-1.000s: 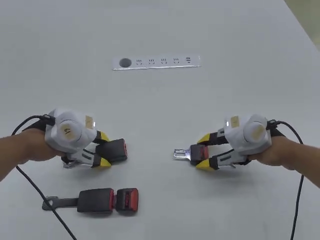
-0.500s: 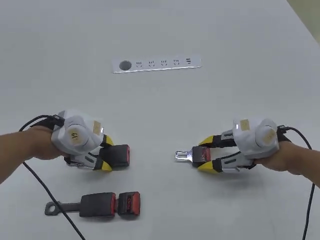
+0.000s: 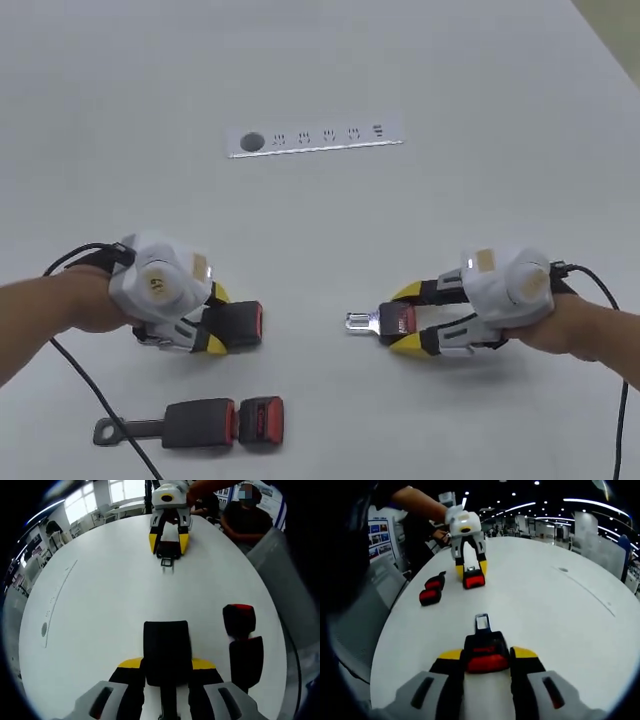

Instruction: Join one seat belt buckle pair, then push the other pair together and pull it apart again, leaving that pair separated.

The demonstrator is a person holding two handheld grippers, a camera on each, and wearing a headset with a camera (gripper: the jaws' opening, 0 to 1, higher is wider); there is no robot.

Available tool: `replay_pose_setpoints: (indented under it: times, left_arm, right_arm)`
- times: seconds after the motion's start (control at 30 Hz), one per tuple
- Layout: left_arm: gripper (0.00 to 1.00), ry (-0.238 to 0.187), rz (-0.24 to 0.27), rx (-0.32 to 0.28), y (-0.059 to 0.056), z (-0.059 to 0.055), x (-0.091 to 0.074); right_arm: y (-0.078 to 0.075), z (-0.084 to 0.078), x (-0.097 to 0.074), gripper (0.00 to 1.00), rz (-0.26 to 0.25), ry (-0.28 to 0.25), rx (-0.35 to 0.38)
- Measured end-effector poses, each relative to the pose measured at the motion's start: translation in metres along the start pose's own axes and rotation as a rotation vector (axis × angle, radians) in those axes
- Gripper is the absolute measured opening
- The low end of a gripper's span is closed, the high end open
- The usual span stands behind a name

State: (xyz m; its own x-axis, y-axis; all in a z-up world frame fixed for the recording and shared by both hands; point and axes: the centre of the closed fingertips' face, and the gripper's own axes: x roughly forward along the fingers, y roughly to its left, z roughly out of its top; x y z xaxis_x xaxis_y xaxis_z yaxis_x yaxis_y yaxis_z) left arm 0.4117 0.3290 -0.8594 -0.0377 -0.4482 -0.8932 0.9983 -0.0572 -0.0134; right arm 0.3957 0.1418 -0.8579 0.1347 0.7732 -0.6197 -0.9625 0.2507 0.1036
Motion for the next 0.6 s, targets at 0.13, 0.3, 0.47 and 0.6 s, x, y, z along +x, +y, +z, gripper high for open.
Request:
replay_pose_setpoints:
  times: [0.13,0.3,0.47,0.6]
  left_arm:
    - [0.34,0.009,0.001,0.001,0.000,0.001,0.001]
    - [0.34,0.019,0.001,-0.002,0.000,0.000,0.001]
    - [0.34,0.022,0.002,-0.004,0.000,0.000,0.002]
    - [0.34,0.021,0.002,-0.007,0.000,0.000,0.002]
  right_arm:
    - [0.002,0.006,0.009,0.37,0.003,-0.012,-0.008]
    - [0.004,0.014,0.018,0.37,0.010,-0.020,-0.012]
    - [0.008,0.022,0.028,0.37,0.018,-0.031,-0.014]
    - [0.011,0.030,0.038,0.37,0.025,-0.036,-0.026]
